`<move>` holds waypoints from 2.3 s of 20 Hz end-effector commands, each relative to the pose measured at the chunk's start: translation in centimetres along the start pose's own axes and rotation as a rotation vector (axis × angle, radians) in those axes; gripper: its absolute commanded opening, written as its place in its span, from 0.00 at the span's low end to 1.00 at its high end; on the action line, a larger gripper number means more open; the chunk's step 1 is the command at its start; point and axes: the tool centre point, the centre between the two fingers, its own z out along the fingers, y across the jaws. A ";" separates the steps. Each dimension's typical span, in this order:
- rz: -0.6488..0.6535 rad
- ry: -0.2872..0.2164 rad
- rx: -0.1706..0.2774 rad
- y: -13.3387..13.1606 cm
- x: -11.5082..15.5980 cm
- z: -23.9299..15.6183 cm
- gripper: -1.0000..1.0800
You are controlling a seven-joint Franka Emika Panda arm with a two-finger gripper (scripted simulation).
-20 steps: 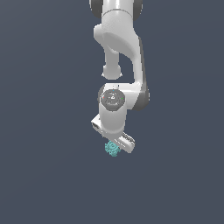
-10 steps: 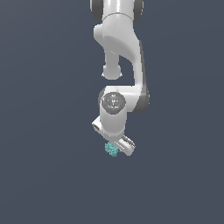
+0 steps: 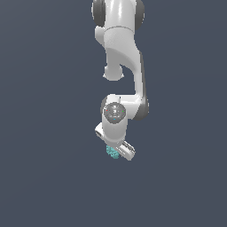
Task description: Pick up the object and move it to a goal position.
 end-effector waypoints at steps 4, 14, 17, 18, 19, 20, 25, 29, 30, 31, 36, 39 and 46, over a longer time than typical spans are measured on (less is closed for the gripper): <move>0.001 0.001 0.001 -0.1 0.1 1.2 0.96; 0.001 0.001 0.001 -0.1 0.1 1.1 0.00; 0.001 0.001 0.001 -0.1 0.1 1.1 0.00; 0.001 0.001 0.001 -0.1 0.1 1.1 0.00; 0.001 0.001 0.001 -0.1 0.0 1.1 0.00; 0.001 0.001 0.001 -0.1 0.0 1.0 0.00; 0.001 0.001 0.001 -0.4 -1.1 0.4 0.00; 0.001 0.001 0.001 -0.9 -2.7 -0.6 0.00; 0.001 0.001 0.001 -1.0 -3.2 -1.0 0.00; 0.001 0.001 0.001 -1.2 -3.8 -1.4 0.00; 0.001 0.000 0.001 -2.3 -7.6 -3.8 0.00; 0.001 0.000 0.001 -3.1 -10.4 -5.6 0.00; 0.001 0.000 0.001 -5.0 -16.6 -9.8 0.00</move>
